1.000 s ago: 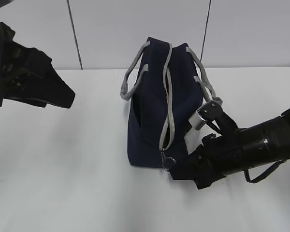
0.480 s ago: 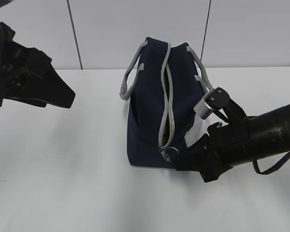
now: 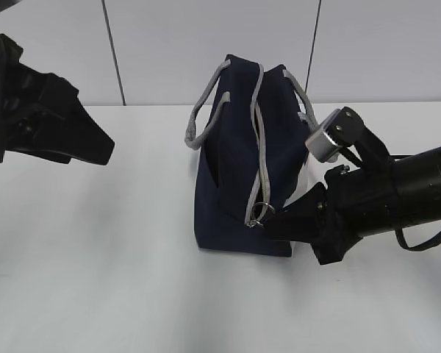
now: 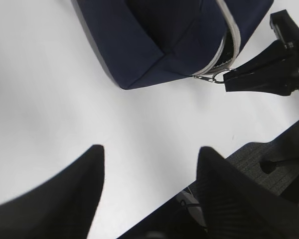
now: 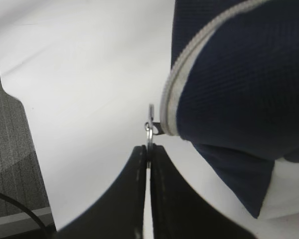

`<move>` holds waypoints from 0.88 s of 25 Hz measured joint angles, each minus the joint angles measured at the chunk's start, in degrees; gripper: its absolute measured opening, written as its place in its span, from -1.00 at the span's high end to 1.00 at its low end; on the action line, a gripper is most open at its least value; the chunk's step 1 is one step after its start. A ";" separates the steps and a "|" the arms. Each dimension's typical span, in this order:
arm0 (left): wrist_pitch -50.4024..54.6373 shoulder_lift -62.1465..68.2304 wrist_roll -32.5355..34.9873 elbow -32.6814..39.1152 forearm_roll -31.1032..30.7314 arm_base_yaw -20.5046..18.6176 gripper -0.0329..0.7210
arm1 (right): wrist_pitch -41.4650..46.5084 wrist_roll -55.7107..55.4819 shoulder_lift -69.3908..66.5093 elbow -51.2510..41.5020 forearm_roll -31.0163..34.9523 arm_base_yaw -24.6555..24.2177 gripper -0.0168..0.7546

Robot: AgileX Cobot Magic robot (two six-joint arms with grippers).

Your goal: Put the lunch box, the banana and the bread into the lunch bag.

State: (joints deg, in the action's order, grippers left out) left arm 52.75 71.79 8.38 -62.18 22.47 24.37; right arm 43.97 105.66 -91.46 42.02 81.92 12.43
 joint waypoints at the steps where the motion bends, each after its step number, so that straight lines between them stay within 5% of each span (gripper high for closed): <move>1: 0.00 0.00 0.00 0.00 0.00 0.00 -0.19 | 0.00 -0.10 0.40 0.00 -0.10 0.00 0.96; 22: -0.05 0.00 0.65 0.00 0.00 0.00 -0.19 | 2.37 -1.23 1.57 7.48 -1.38 0.00 0.96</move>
State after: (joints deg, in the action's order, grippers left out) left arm 52.70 71.79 9.02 -62.18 22.47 24.37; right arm 46.34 104.43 -89.89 49.51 80.53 12.43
